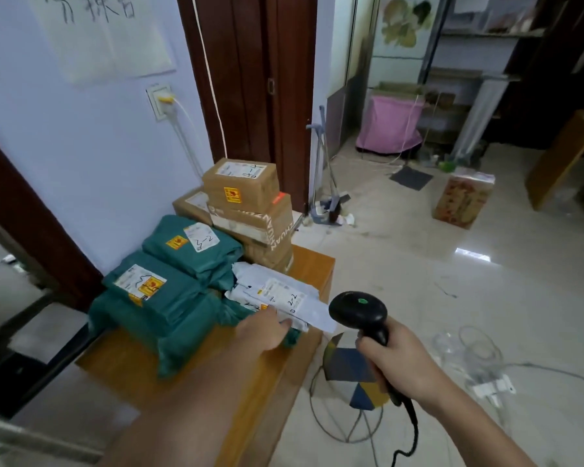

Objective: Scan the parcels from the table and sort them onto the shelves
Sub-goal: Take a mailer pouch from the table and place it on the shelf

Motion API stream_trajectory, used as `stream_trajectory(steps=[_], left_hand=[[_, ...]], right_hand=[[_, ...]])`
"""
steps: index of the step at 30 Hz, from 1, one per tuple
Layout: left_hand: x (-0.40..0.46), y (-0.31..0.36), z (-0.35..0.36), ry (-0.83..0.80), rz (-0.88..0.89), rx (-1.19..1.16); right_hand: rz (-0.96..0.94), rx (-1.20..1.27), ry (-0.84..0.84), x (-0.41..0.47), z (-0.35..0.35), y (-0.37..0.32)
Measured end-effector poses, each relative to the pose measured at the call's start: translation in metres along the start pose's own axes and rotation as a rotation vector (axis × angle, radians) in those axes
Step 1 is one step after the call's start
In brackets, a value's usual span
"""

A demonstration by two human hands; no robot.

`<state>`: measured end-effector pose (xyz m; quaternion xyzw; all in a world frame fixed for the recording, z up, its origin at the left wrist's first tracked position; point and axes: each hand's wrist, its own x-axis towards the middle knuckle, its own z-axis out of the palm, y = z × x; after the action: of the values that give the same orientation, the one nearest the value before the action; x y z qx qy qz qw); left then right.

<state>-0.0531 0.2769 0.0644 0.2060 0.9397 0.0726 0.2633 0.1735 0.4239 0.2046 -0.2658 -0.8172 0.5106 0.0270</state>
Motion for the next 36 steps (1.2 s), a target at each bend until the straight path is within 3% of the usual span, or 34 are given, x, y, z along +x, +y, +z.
stream_trajectory(steps=[6,10,16,20,24,32,36], left_hand=[[0.06,0.017,0.015,-0.051,-0.213,-0.23],[0.089,0.034,0.024,0.026,-0.437,-0.414],[0.119,0.035,0.047,0.077,-0.567,-0.563],[0.124,0.032,0.06,0.233,-0.724,-0.854],[0.1,0.044,0.045,0.429,-0.797,-1.165],[0.061,0.036,0.044,0.662,-0.847,-1.493],[0.052,0.031,0.048,0.657,-0.691,-1.652]], right_hand=[[-0.009,0.034,-0.22,0.096,-0.022,0.004],[-0.02,-0.021,-0.365,0.158,-0.038,0.005],[-0.038,-0.053,-0.534,0.217,-0.047,0.007],[-0.049,-0.074,-0.622,0.238,-0.047,0.008],[-0.093,-0.092,-0.694,0.25,-0.042,0.009],[-0.194,-0.177,-0.744,0.249,-0.012,0.011],[-0.227,-0.197,-0.747,0.242,0.002,0.01]])
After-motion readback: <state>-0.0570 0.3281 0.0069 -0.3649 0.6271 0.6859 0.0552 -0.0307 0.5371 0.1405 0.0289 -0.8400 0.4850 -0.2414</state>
